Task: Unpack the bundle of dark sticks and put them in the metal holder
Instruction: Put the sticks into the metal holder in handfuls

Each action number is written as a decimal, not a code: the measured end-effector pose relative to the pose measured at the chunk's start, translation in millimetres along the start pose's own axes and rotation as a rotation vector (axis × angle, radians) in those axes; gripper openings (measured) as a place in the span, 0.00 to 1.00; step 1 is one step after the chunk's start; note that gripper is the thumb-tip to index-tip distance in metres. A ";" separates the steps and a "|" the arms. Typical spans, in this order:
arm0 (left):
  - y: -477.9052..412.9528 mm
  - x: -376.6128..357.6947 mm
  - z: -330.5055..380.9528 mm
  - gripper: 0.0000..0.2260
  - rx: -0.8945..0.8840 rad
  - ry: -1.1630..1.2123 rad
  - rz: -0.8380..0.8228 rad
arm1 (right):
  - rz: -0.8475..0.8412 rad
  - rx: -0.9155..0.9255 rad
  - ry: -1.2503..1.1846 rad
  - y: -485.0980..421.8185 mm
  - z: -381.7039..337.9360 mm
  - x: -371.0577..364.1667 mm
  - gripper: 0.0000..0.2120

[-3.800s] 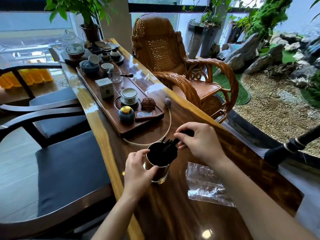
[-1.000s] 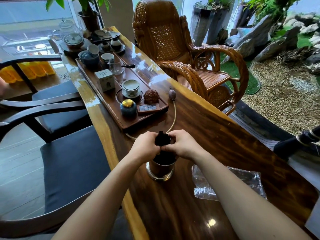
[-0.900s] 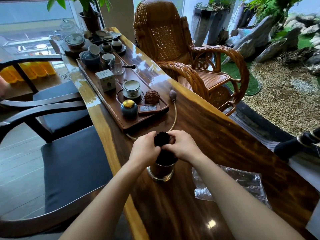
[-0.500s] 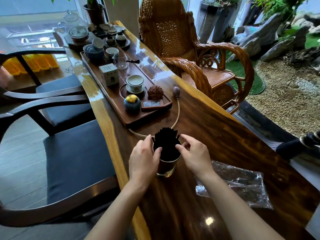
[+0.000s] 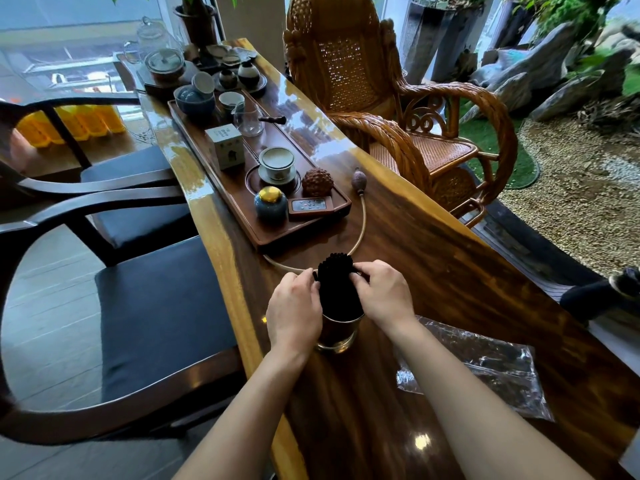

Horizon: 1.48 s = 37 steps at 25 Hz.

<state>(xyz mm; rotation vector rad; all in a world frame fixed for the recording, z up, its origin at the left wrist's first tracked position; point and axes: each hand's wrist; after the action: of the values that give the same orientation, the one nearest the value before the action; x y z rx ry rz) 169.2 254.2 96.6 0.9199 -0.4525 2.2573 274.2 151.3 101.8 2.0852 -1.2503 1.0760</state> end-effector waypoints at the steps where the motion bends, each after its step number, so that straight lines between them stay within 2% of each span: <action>1: -0.6 0.2 0.6 0.12 -0.003 0.018 0.006 | 0.002 0.001 -0.001 -1.7 -1.4 0.4 0.12; 9: -4.3 4.6 3.2 0.09 -0.050 0.005 0.027 | -0.017 0.071 0.076 -6.4 -4.4 6.5 0.10; 11: -3.4 2.1 5.1 0.12 -0.043 -0.032 -0.021 | -0.056 0.097 0.079 -4.1 -5.6 5.7 0.12; 14: 1.1 -0.4 1.4 0.17 -0.013 -0.039 -0.067 | -0.029 0.119 0.042 1.1 -3.5 6.2 0.14; 18: 10.0 1.3 -4.6 0.21 -0.017 -0.016 -0.130 | -0.043 0.089 0.047 7.3 2.1 9.9 0.15; 23: 9.2 5.0 -9.6 0.20 -0.049 0.079 -0.052 | -0.110 0.081 0.058 12.9 4.9 7.2 0.13; 28: 7.4 11.6 -9.8 0.16 0.000 0.251 0.015 | 0.066 0.103 -0.040 8.0 -2.1 1.4 0.17; 31: -2.4 11.1 -8.9 0.13 0.041 0.328 0.029 | 0.086 0.108 -0.166 6.9 -9.9 3.5 0.17; 34: 0.2 11.8 -14.0 0.11 0.026 0.397 0.011 | 0.102 0.141 -0.190 22.6 -1.7 14.1 0.13; 37: 7.7 10.3 -18.3 0.11 -0.005 0.411 0.016 | -0.005 0.243 -0.137 49.3 13.8 23.4 0.17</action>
<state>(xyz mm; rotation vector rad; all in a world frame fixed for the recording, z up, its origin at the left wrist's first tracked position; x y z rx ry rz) 149.3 262.7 90.7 0.4298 -0.2793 2.3772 242.3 106.4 113.2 2.3779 -1.2288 1.1487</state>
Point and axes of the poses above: each hand's wrist, its own y-axis away from the middle knuckle, its own x-axis out of the back of the hand, z = x × y, and after that the axes turned 1 degree about x, right-handed
